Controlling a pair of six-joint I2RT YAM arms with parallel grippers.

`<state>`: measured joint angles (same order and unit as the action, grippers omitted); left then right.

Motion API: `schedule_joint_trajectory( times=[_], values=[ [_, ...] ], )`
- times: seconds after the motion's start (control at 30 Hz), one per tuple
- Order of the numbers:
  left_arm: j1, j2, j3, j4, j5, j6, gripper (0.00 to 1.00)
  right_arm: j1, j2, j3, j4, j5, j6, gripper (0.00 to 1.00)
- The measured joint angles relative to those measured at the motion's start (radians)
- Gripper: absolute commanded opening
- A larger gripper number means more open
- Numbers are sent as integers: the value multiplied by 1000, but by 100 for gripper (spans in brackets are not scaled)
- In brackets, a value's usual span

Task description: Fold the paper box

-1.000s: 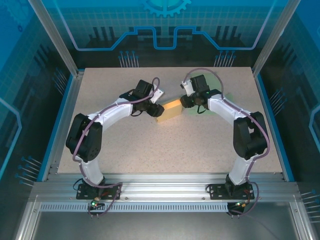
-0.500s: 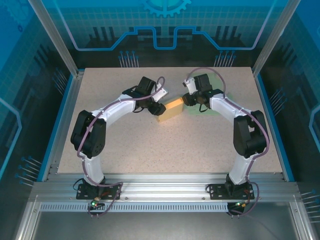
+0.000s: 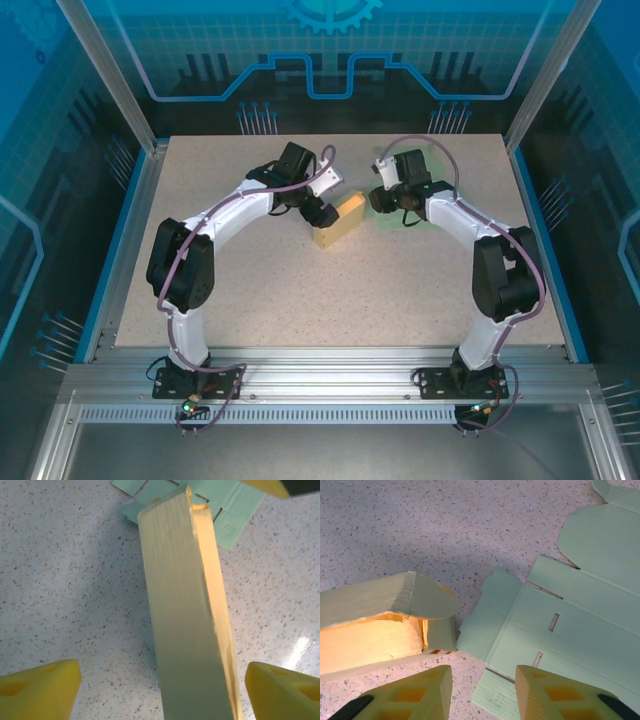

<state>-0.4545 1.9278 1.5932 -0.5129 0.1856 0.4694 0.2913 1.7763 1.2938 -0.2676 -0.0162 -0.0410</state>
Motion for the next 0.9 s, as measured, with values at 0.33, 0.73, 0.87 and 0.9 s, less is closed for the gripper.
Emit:
schedule_joint_trajectory(
  times=[0.33,0.73,0.87,0.9],
  values=[
    [-3,54,45,-52,40,0,99,-8,-11,-5,0,-12,25,42],
    [-8,129,109,-152,39,42,67,-26,-66,-22,15,-44,51,42],
    [-10,129,119,-175,40,74,64,-31,-68,-28,19,-49,56,41],
    [-10,129,119,-183,40,85,59,-31,-68,-32,23,-49,57,41]
  ],
)
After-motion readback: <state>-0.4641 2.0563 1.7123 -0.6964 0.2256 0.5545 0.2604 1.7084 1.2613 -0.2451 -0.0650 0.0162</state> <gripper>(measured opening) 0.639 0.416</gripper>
